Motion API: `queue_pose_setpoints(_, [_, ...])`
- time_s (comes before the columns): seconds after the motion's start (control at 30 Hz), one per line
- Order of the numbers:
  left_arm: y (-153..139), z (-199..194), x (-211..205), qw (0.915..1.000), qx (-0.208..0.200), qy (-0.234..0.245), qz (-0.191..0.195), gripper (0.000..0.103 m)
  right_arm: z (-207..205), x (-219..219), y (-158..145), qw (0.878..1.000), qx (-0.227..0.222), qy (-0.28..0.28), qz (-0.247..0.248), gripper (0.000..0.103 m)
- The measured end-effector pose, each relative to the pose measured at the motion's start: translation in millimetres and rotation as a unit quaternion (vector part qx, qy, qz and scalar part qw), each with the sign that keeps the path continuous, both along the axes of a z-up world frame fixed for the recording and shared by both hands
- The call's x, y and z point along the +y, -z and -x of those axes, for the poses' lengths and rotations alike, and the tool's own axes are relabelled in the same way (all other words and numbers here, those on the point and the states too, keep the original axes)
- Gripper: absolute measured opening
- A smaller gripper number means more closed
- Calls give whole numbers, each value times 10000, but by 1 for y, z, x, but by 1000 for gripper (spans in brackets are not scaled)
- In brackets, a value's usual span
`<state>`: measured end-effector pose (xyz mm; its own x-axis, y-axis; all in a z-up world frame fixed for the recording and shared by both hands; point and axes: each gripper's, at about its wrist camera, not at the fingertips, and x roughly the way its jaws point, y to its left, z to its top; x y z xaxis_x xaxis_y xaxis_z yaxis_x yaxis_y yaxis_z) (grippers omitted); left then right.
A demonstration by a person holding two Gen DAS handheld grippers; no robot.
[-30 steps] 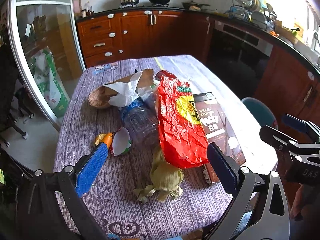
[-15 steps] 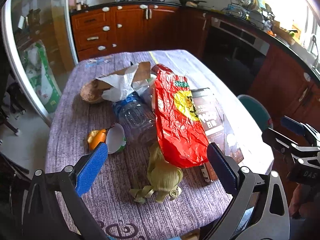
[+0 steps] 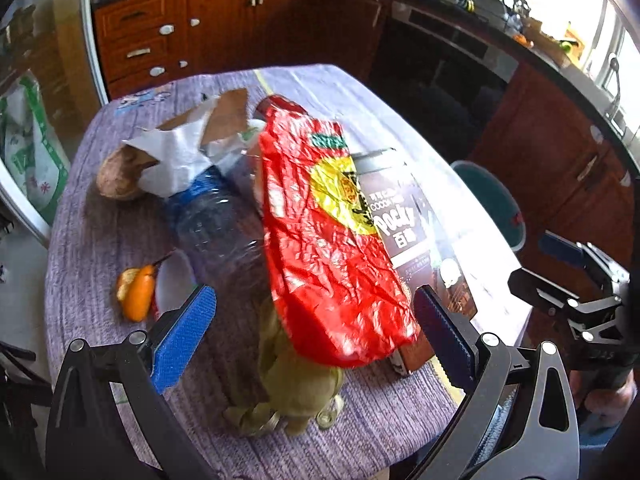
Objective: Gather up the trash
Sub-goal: 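Grasp the red snack bag with the left tool while the right tool grasps the Pocky box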
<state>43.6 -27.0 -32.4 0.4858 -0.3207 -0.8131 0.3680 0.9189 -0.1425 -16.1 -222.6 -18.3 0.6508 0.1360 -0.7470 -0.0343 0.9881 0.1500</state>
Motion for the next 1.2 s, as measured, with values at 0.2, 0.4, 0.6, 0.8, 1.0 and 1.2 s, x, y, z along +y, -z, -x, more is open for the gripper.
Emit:
queue_pose_setpoints(0.2, [14, -4, -16, 9993, 227, 203, -237, 61, -35, -6, 13, 9967, 228, -747, -215, 97])
queue_pose_setpoints(0.4, [23, -5, -17, 9986, 383, 252, -258, 20, -68, -13, 39, 9872, 566, -1202, -879, 97])
queue_pose_setpoints(0.6, [28, -3, -26, 9968, 312, 424, -598, 19, -91, -14, 57, 9708, 759, -1719, -1489, 97])
queue_pose_setpoints(0.8, [42, -8, -36, 9942, 478, 578, -766, 19, -111, -12, 79, 9534, 1027, -2013, -2002, 92])
queue_pose_setpoints(1.0, [49, -19, -36, 9947, 657, 585, -536, 21, -106, 7, 78, 9407, 1066, -2281, -2276, 69])
queue_pose_setpoints(1.2, [43, -19, -31, 9962, 498, 512, -504, 9, -88, 8, 45, 9352, 821, -2317, -2547, 21])
